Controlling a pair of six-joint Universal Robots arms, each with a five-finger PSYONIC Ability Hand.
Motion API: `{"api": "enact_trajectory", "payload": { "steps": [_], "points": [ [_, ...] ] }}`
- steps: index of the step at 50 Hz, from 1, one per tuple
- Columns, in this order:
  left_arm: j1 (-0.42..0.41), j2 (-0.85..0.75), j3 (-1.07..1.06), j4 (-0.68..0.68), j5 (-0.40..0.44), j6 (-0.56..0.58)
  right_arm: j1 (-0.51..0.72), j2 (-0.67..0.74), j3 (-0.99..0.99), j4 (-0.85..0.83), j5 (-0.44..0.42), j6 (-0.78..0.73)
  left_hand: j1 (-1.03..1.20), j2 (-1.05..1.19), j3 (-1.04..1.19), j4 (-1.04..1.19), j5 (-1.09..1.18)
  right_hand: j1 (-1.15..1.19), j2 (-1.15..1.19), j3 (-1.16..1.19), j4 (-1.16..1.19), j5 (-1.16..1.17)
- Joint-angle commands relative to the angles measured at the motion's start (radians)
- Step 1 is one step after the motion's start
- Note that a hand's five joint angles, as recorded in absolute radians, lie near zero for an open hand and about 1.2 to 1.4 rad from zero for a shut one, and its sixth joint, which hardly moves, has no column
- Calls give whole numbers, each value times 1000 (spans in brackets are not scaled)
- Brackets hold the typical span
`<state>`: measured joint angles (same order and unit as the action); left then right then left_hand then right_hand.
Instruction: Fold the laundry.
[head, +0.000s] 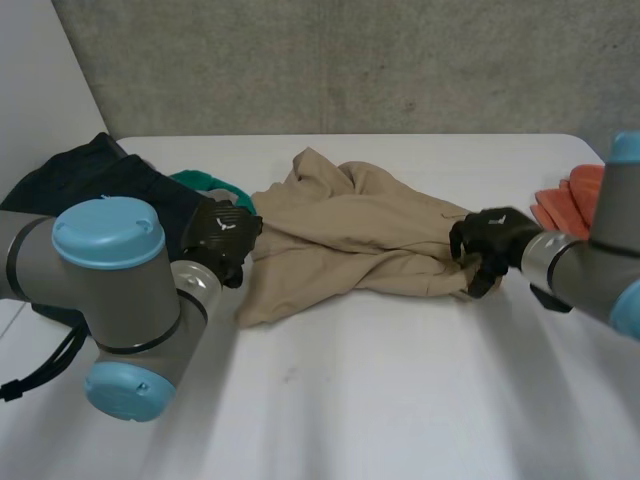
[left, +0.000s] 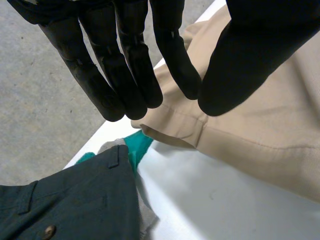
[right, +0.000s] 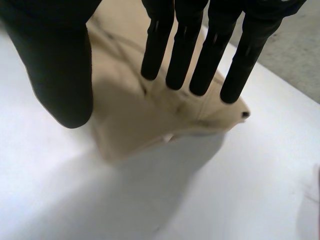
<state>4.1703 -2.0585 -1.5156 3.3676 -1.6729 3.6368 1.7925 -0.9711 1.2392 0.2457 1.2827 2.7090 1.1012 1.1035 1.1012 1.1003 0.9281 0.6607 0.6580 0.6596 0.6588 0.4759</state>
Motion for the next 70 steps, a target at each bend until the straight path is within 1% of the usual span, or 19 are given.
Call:
{"api": "enact_trajectory", "payload": {
  "steps": [1,4,8,12,16,19,23,26,27,31,38,43,51,55,57,58,59,63,70],
  "points": [
    [4,23,-8,1,-1,-14,8,-32,-165,115,27,95,-168,-170,-168,-167,-169,-275,-272,-274,-273,-265],
    [7,26,-2,-4,2,-24,18,35,-292,164,72,110,-359,-361,-359,-358,-360,-272,-269,-271,-270,-262],
    [5,35,2,-7,7,-46,48,188,-476,217,127,95,-588,-590,-588,-587,-589,-245,-243,-244,-244,-235],
    [4,46,3,-10,12,-64,73,308,-570,219,147,42,-682,-684,-682,-681,-683,-187,-184,-186,-185,-177],
    [2,61,3,-16,18,-87,93,379,-595,182,159,-3,-811,-813,-811,-810,-812,-181,-178,-180,-179,-171],
    [1,70,8,-16,25,-98,107,408,-589,129,162,-15,-823,-825,-823,-822,-825,-125,-123,-124,-123,-115],
    [4,77,21,-20,30,-113,125,439,-569,6,185,-20,-835,-837,-835,-834,-836,71,74,72,73,81],
    [7,78,35,-36,30,-132,134,437,-552,-74,216,-23,-838,-840,-838,-837,-839,634,636,635,636,644],
    [8,78,43,-45,30,-139,139,421,-543,-98,231,-23,-844,-846,-844,-843,-845,735,737,736,736,745],
    [24,74,74,-65,30,-159,153,310,-479,-85,239,-23,-864,-867,-864,-863,-866,736,738,737,738,746],
    [45,20,185,-114,44,-195,172,66,-307,-71,179,-29,-902,-905,-902,-901,-904,736,738,737,738,746],
    [38,-92,314,-244,58,-245,194,-105,-219,-23,145,-26,-917,-919,-917,-916,-919,736,738,737,738,746],
    [10,-241,474,-415,51,-334,235,-257,-168,53,145,52,-888,-890,-888,-887,-889,736,738,737,738,746],
    [-5,-290,522,-447,51,-368,251,-300,-153,90,147,107,-733,-735,-733,-732,-734,736,738,737,738,746],
    [-15,-304,537,-447,42,-382,251,-325,-135,104,144,135,-297,-299,-297,-296,-298,736,738,737,738,746],
    [-12,-305,537,-447,29,-395,249,-327,-132,104,145,136,246,244,246,247,244,736,738,737,738,746],
    [-10,-299,537,-447,21,-402,245,-328,-129,103,145,135,295,292,295,296,293,736,738,737,738,746],
    [5,-204,477,-458,2,-423,190,-304,-109,113,145,103,295,293,295,296,294,736,738,737,738,746],
    [11,211,287,-471,119,-371,117,-284,-31,231,135,-1,295,293,295,296,294,736,738,737,738,746]
  ]
}}
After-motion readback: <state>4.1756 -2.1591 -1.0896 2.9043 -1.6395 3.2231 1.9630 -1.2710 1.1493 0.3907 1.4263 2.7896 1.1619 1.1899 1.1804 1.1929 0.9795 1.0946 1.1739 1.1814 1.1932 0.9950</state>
